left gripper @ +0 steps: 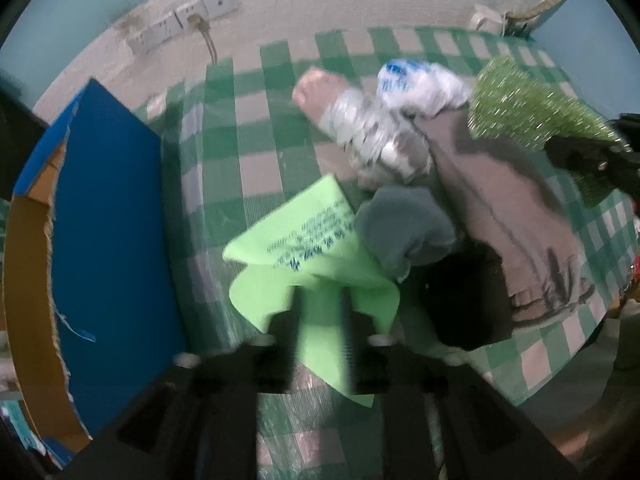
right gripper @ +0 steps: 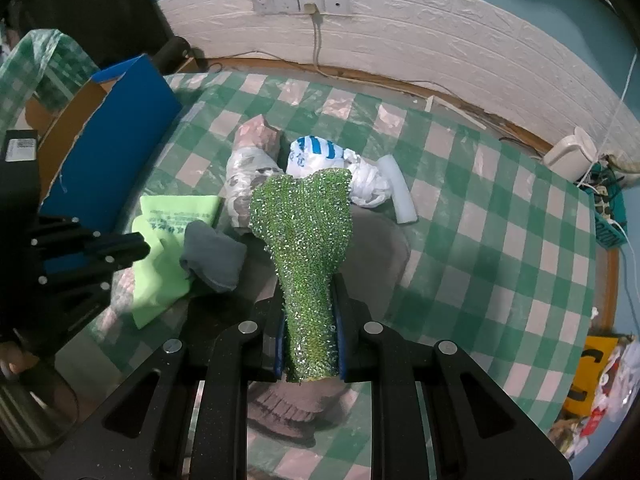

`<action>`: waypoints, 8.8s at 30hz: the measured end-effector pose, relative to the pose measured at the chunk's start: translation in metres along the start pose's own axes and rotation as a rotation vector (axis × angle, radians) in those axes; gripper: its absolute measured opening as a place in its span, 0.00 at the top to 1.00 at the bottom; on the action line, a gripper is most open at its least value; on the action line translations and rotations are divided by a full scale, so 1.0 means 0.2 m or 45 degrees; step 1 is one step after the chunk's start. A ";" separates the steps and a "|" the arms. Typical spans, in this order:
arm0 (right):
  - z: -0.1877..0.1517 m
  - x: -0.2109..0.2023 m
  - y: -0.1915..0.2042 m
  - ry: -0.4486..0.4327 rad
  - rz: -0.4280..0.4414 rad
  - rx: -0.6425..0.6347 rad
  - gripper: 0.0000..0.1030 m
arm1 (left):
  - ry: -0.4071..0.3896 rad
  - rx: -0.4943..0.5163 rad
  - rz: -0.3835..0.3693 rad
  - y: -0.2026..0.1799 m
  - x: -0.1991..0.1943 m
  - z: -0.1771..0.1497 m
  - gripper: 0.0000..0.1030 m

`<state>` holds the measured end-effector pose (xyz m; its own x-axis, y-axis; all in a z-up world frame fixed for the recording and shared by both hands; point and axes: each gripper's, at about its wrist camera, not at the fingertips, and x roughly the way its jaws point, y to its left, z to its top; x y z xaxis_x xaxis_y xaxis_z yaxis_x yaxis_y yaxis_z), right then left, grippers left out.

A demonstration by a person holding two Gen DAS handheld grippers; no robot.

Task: Organize soft objects
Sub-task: 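Lift the green mitt with the right gripper while the left gripper lifts the light-green cloth, then carry both items over the box and open both grippers to drop them, then move both grippers back over the remaining items on the table, then grasp the grey sock with the left gripper while the right gripper grasps the grey-brown towel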

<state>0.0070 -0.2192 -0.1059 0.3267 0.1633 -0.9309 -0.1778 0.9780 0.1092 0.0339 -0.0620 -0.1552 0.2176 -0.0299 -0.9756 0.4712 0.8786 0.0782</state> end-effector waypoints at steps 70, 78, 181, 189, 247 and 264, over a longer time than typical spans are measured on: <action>0.01 -0.17 0.08 -0.092 0.034 -0.004 0.83 | -0.261 0.185 0.059 -0.02 -0.32 -0.12 0.93; 0.03 -0.25 0.13 -0.127 0.058 -0.014 0.83 | -0.328 0.159 0.089 0.04 -0.47 -0.13 0.93; 0.45 -0.08 1.14 -0.092 0.152 -0.350 0.38 | -0.344 -0.327 0.310 0.83 -0.57 -0.31 0.42; 0.39 -0.14 0.96 -0.120 0.118 -0.280 0.34 | -0.368 -0.242 0.299 0.67 -0.60 -0.24 0.37; -0.07 0.30 0.05 0.212 -0.184 0.021 0.30 | -0.097 0.072 0.153 -0.09 -0.11 0.15 0.30; -0.13 0.31 -0.25 0.240 -0.166 0.141 0.29 | 0.013 0.118 0.049 -0.27 0.05 0.29 0.21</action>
<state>0.0115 -0.2604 -0.1779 0.1591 0.0179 -0.9871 -0.0396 0.9991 0.0117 0.0592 -0.1372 -0.1569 0.2289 0.0082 -0.9734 0.5401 0.8309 0.1341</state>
